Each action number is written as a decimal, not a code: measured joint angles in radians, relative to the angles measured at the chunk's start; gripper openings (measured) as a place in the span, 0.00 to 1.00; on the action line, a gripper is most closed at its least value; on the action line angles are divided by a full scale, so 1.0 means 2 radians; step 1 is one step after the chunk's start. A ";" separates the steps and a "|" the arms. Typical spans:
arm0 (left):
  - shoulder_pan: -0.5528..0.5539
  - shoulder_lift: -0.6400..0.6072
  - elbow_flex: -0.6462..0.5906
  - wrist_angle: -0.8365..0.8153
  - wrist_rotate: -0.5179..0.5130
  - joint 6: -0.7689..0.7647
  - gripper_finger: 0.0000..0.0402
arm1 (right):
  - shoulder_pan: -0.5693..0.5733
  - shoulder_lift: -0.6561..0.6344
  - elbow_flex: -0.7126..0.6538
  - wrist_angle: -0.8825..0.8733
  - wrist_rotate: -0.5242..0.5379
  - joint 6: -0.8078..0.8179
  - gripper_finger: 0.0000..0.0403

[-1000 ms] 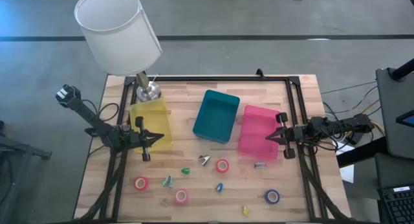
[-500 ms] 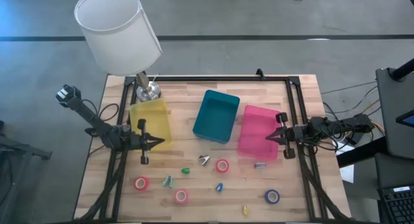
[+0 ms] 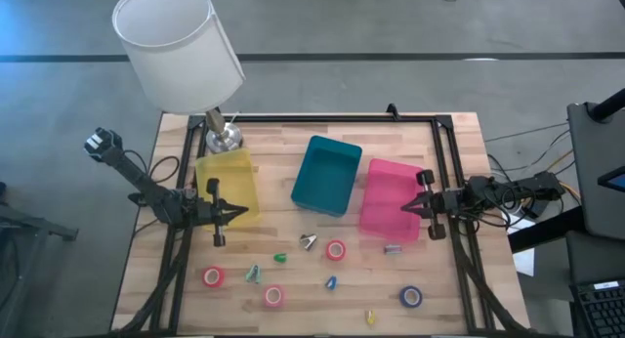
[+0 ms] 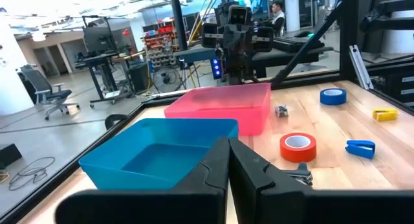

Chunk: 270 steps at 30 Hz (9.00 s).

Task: Pick and place Stapler, Stapler remover, tape
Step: Put the green stapler into the yellow bin

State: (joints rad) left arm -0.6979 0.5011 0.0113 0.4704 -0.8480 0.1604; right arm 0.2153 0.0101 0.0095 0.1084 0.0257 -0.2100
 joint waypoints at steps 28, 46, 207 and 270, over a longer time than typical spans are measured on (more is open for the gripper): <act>0.000 -0.001 0.000 0.000 0.037 -0.018 0.02 | 0.000 0.000 0.000 0.000 0.000 0.109 0.02; 0.000 -0.001 0.000 0.000 0.037 -0.019 0.02 | 0.000 0.000 0.000 0.129 0.002 -0.141 0.02; 0.217 0.510 0.269 -0.074 0.341 -0.163 0.51 | 0.000 0.512 0.186 0.237 0.067 0.130 0.29; 0.224 0.590 0.320 -0.128 0.290 -0.228 0.48 | 0.000 0.512 0.186 0.237 0.067 0.130 0.26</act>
State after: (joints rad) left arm -0.2504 1.6818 0.6521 0.2141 -0.2687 -0.2947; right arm 0.2157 1.0344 0.3817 0.5819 0.1600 0.0502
